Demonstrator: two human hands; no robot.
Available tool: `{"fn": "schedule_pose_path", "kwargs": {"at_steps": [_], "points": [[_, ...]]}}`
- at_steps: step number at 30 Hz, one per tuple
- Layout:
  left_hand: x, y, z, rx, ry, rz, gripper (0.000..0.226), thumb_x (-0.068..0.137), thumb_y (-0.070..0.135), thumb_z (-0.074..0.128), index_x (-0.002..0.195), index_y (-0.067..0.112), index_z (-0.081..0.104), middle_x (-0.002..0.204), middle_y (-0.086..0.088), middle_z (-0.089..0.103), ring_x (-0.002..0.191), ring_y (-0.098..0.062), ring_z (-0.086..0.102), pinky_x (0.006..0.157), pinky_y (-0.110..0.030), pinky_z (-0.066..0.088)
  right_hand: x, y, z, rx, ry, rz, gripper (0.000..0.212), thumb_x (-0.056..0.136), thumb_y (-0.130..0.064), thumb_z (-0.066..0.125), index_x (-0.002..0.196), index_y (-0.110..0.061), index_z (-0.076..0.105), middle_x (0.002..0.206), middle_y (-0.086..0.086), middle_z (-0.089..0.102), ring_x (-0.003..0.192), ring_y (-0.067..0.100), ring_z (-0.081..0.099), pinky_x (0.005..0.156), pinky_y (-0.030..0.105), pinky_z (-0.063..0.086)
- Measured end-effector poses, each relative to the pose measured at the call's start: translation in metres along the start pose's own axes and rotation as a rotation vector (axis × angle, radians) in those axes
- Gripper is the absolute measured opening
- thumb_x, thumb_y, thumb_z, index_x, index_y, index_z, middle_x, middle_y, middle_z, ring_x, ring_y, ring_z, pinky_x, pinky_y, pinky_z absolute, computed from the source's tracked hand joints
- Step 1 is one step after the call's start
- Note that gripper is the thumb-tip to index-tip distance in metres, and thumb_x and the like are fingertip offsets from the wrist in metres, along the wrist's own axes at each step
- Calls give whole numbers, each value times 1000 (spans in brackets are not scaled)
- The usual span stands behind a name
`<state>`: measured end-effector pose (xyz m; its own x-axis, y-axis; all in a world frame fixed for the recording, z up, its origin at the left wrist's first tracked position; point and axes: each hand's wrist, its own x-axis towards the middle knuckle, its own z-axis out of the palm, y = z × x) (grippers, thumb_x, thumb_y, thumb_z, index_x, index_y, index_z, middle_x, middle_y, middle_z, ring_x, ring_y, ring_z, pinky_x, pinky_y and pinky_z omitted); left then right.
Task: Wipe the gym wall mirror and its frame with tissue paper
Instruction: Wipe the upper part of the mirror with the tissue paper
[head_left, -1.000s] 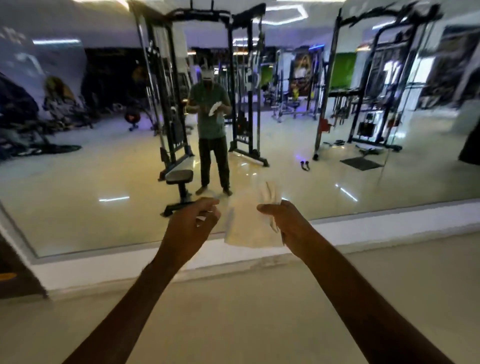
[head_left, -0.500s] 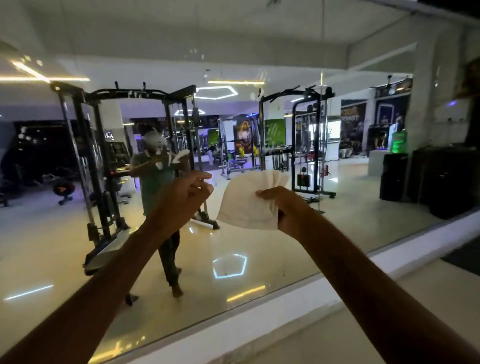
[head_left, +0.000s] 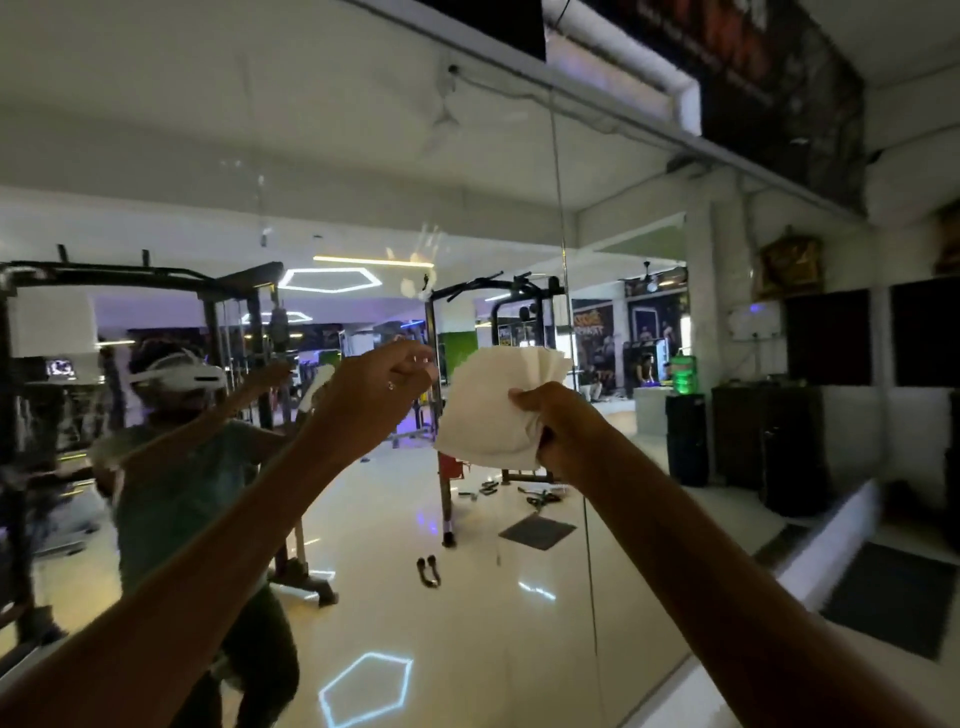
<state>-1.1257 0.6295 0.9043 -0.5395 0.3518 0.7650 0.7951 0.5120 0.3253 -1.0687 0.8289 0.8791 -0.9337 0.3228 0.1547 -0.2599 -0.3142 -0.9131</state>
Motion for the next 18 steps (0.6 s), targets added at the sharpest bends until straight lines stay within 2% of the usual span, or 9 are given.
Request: {"fn": "schedule_pose_path", "kwargs": {"at_steps": [2, 5, 9, 11, 13, 14, 15, 18], "points": [[39, -10, 24, 5, -14, 43, 37, 104, 36, 59, 134, 15, 64, 111, -1, 71, 87, -5, 67, 73, -16, 47, 44, -5, -8, 15, 11, -30, 42, 103, -2, 52, 144, -8, 48, 125, 17, 59, 117, 38, 53, 104, 59, 42], [94, -24, 57, 40, 0, 107, 38, 102, 36, 62, 133, 14, 66, 119, -6, 74, 100, -15, 70, 78, -16, 49, 108, -15, -21, 47, 27, -81, 48, 103, -4, 51, 150, -11, 44, 138, 18, 56, 125, 39, 52, 111, 59, 41], [164, -33, 101, 119, 47, 169, 46, 95, 46, 62, 130, 16, 67, 111, -6, 77, 92, -14, 68, 83, -26, 51, 186, -38, -42, 46, 68, -179, 45, 105, -6, 50, 149, -11, 43, 123, 13, 57, 115, 34, 54, 105, 52, 44], [200, -36, 124, 183, 79, 192, 41, 97, 45, 64, 128, 19, 68, 109, -4, 77, 88, -12, 67, 84, -29, 54, 230, -48, -59, 23, 87, -251, 41, 106, -5, 48, 147, -7, 43, 112, 9, 54, 101, 26, 51, 93, 45, 42], [235, -39, 140, 216, 115, 178, 48, 92, 53, 59, 126, 22, 68, 107, -1, 76, 91, -15, 69, 86, -31, 55, 275, -60, -72, -11, 103, -326, 34, 106, -5, 46, 140, -6, 46, 106, 7, 53, 94, 21, 50, 84, 39, 43], [254, -40, 146, 235, 134, 163, 52, 87, 56, 55, 126, 23, 68, 106, 0, 75, 94, -16, 70, 87, -32, 55, 297, -67, -74, -36, 121, -356, 29, 106, -7, 46, 135, -5, 48, 108, 7, 55, 96, 21, 52, 82, 38, 45], [271, -43, 151, 259, 159, 155, 53, 85, 56, 54, 125, 24, 68, 106, 1, 74, 97, -18, 70, 88, -32, 54, 319, -73, -77, -76, 145, -395, 32, 107, -9, 45, 139, -2, 48, 113, 9, 57, 99, 22, 53, 82, 37, 46], [320, -56, 148, 408, 212, 142, 45, 96, 46, 62, 134, 22, 63, 122, -2, 72, 112, -22, 66, 95, -34, 49, 371, -95, -69, -232, 225, -596, 34, 109, -8, 46, 141, 3, 51, 122, 14, 62, 101, 24, 57, 82, 34, 47]]}}
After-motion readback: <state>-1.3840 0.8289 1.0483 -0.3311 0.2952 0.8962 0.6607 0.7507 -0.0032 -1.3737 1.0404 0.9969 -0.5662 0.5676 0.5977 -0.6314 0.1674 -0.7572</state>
